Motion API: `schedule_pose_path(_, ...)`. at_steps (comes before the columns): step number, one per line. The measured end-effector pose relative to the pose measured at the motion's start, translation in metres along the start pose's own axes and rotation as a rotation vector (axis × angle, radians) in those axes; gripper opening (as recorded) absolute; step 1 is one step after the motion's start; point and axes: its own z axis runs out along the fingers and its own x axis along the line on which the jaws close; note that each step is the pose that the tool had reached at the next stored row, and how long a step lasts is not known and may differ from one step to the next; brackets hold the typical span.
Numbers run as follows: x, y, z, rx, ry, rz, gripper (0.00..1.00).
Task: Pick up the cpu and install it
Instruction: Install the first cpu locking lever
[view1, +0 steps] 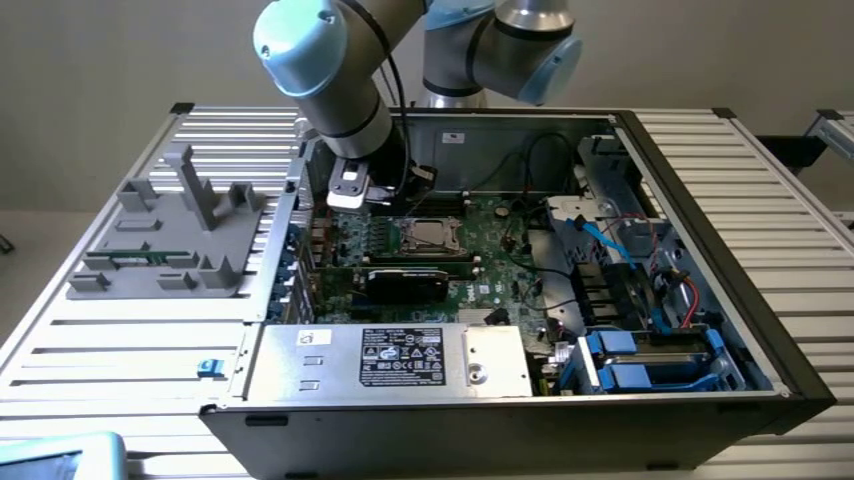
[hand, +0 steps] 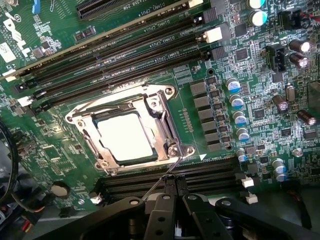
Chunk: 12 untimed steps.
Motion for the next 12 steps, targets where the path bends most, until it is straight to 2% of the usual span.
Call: schedule_pose_path(12,0.0001,0.0013,0.0039,0.0015,0.0058,-0.003,0.11)
